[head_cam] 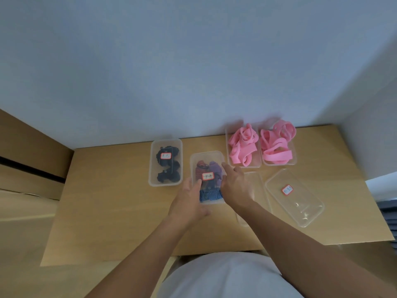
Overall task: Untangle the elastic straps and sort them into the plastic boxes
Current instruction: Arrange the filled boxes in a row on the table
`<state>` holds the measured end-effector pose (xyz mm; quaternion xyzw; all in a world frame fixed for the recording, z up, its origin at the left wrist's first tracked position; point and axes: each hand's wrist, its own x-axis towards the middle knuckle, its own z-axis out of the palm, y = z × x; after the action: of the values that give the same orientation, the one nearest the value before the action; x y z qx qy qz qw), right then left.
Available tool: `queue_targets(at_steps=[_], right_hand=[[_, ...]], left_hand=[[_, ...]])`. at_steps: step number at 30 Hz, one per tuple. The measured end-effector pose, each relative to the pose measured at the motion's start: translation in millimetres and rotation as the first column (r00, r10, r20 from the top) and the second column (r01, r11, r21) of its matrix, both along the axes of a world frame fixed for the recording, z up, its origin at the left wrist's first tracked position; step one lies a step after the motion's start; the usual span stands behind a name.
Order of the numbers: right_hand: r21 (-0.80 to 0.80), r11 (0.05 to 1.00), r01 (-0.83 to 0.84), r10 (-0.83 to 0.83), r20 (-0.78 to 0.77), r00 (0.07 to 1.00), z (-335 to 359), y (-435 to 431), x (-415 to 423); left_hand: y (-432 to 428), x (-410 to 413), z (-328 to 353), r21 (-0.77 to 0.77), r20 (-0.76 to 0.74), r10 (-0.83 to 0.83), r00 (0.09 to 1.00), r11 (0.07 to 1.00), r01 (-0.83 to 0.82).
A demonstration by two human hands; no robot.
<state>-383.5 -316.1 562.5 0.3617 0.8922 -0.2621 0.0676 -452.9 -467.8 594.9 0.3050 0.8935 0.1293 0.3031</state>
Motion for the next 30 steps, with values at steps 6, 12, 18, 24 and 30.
queue_targets(at_steps=[6,12,18,24,30], right_hand=[[-0.009,0.997,0.07,-0.071,-0.067,0.995,-6,-6,13],[0.048,0.999,0.027,-0.025,-0.044,0.999,-4,-7,14],[0.176,0.982,-0.063,0.061,0.014,0.998,-6,-10,16],[0.204,0.966,-0.162,0.163,0.01,0.987,-5,-2,11],[0.294,0.918,-0.267,0.256,0.077,0.964,2,-1,8]], left_hand=[[-7,0,-10,0.033,-0.148,-0.115,0.982,0.992,0.121],[3,-32,-5,-0.042,-0.309,-0.346,0.886,0.935,0.351],[24,-74,5,-0.158,-0.184,-0.528,0.829,0.849,0.505],[22,-81,0,-0.136,-0.162,-0.542,0.825,0.84,0.525],[18,-76,-5,-0.149,-0.221,-0.548,0.807,0.837,0.527]])
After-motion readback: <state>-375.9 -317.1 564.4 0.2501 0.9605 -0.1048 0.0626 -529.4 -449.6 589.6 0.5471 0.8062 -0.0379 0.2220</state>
